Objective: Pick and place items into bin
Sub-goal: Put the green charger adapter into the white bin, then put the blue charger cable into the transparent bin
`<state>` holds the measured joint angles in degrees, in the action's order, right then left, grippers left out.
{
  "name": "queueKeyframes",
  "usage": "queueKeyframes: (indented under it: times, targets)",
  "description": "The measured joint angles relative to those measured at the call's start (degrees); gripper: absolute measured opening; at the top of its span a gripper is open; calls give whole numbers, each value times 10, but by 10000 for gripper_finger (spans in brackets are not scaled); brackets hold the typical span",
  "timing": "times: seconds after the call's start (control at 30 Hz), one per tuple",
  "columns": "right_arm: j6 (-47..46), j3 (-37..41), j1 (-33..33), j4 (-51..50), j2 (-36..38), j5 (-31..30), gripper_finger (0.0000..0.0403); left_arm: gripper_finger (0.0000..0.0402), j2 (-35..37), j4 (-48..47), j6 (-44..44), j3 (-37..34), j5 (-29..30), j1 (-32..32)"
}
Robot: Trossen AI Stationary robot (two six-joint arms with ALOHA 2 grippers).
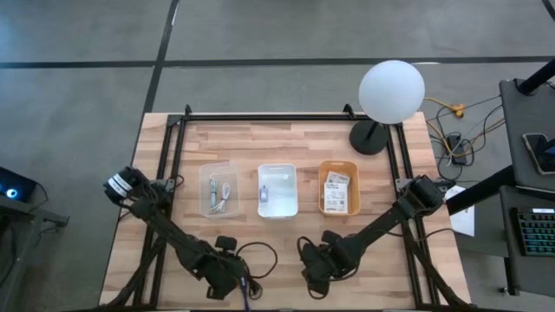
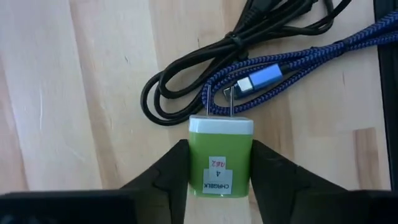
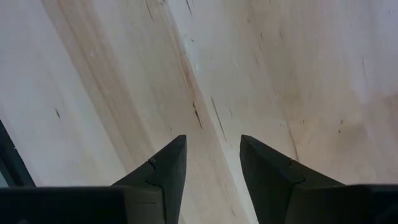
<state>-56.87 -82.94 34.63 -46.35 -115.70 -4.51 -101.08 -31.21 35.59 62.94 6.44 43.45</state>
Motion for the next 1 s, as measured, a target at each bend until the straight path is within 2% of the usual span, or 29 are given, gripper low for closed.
queueKeyframes:
  times: [0.2, 0.3, 0.4, 0.53, 0.63, 0.77, 0.9, 1.0]
  targets:
    - [-44, 0, 4, -2, 10, 1, 129, 119, 22, -73, 52, 4, -1, -25]
    - [-101, 0, 10, -27, 22, -10, 123, 119, 71, -78, 132, 12, 1, -50]
    - [-209, 1, 17, -75, 30, -35, 115, 119, 130, -74, 231, 3, 38, -86]
    - [-323, 1, 24, -108, 36, -45, 105, 119, 206, 3, 308, -15, 64, -166]
    - [-381, 1, 27, -105, 36, -42, 99, 119, 239, 126, 347, -48, 76, -239]
    - [-426, 1, 31, -105, 36, -42, 93, 120, 223, 282, 366, -96, 64, -338]
    - [-439, 1, 37, -105, 36, -44, 95, 165, 161, 258, 400, -103, 56, -398]
    - [-443, 1, 44, -105, 36, -45, 99, 205, 121, 254, 406, -101, 15, -412]
